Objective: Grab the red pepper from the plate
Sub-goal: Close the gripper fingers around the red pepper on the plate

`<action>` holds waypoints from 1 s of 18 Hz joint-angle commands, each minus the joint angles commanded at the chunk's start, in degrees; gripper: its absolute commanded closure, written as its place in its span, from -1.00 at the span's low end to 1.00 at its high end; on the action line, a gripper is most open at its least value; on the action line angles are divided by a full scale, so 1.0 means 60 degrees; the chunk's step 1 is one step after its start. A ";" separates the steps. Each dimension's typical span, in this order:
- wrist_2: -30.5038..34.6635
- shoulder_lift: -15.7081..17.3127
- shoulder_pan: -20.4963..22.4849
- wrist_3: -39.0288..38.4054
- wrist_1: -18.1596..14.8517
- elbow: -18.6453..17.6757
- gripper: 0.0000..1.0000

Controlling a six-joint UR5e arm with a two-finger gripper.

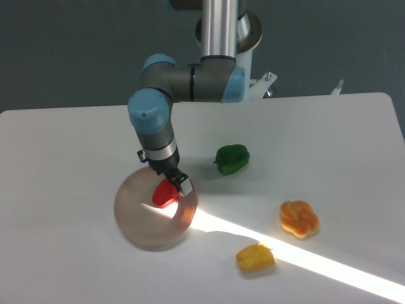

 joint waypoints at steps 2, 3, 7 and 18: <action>0.0000 -0.0015 -0.0088 -0.0131 0.0145 -0.0044 -1.00; -0.0014 -0.0044 -0.0088 -0.0175 0.0248 -0.0102 -1.00; -0.0015 -0.0146 -0.0103 -0.0190 0.0337 -0.0117 -1.00; -0.0015 -0.0322 -0.0103 0.0058 0.0410 0.0000 -0.70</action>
